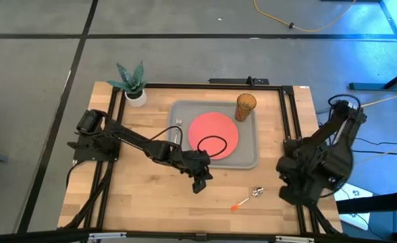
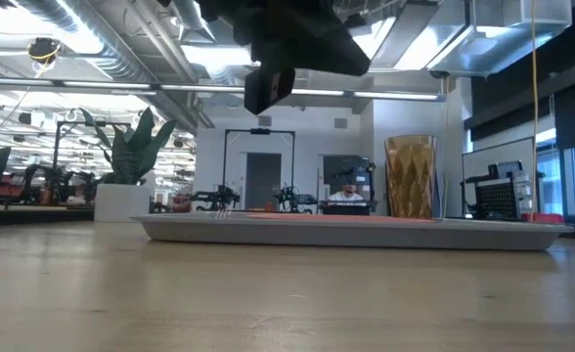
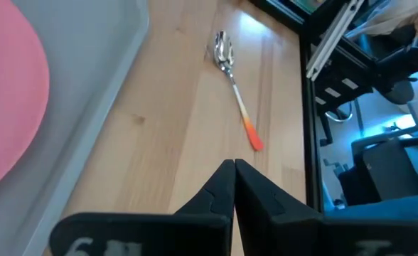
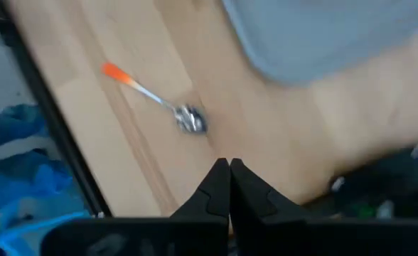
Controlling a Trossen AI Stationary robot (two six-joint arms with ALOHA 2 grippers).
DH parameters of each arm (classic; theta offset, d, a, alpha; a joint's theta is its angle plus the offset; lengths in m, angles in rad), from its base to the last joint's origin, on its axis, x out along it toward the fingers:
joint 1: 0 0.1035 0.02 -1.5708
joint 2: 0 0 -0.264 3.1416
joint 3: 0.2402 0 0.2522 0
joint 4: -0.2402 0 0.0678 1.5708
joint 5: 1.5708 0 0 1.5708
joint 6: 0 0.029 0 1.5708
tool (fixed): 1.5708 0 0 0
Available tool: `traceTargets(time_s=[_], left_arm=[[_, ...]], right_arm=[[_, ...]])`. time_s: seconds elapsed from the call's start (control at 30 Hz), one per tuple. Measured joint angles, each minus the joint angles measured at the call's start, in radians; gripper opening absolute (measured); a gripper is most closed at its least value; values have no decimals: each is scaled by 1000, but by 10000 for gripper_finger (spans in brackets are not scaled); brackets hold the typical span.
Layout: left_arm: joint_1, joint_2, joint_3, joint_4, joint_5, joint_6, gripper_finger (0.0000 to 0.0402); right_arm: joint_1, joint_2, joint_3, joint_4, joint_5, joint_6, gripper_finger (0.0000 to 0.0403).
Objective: Pick and place plate/cup/fork/spoon on tray
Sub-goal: Put the orange spoon on the right side of the orange fork on the gray serving tray
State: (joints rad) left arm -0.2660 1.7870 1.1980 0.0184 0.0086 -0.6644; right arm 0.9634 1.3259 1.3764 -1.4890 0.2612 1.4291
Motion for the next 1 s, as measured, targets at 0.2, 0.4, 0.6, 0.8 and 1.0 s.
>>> traceTargets(time_s=[0.2, 0.4, 0.6, 0.8, 1.0], left_arm=[[2, 0, 0, -2, 43, 13, 0], [2, -3, 0, -3, 104, 13, 0], [2, -6, 0, -5, 134, 13, 0], [2, -6, 0, -5, 140, 48, 0], [2, -6, 0, -5, 142, 57, 0]], right_arm=[[-15, -2, -309, 357, -56, 197, 0], [-49, 26, -542, 580, -160, 326, 0], [-69, 29, -650, 670, -212, 394, 0], [-105, 36, -720, 887, -211, 381, 0], [-118, 89, -727, 904, -219, 340, 0]])
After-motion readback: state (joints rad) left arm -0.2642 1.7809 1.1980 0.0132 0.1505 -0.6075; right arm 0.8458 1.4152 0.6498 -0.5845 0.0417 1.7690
